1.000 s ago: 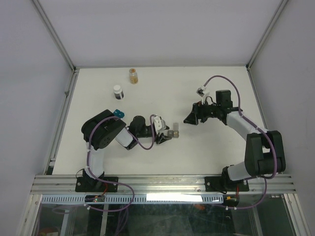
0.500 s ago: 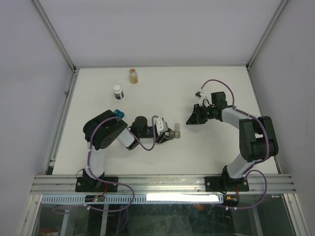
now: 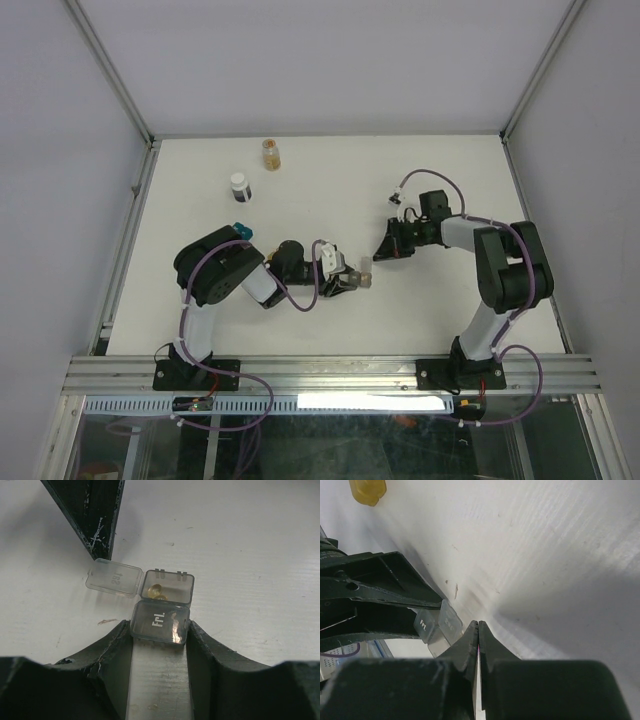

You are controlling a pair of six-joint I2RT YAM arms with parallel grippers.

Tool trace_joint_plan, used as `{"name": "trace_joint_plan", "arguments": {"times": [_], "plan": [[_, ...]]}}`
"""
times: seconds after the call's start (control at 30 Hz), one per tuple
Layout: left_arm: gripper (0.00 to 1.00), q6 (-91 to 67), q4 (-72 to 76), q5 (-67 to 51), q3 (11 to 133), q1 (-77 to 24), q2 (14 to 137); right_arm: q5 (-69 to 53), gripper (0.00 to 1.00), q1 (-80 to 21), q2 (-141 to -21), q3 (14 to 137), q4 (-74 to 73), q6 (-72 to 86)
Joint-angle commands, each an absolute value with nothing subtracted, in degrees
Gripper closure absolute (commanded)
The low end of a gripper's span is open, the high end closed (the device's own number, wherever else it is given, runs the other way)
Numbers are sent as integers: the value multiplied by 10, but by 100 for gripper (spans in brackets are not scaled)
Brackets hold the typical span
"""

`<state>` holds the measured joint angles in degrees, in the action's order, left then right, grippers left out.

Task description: Sort the pills into containers

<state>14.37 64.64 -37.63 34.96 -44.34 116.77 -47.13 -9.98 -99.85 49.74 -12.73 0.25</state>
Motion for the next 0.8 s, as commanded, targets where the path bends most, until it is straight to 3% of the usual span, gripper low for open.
{"name": "trace_joint_plan", "arguments": {"times": [0.0, 0.47, 0.77], "plan": [[84, 135, 656, -393, 352, -455, 1178, -495, 100, -117, -1008, 525, -117, 9], [85, 125, 634, -384, 360, -457, 1181, -614, 100, -124, -990, 550, -185, -77], [85, 118, 623, -378, 364, -457, 1182, -563, 100, -159, -986, 600, -347, -229]]}}
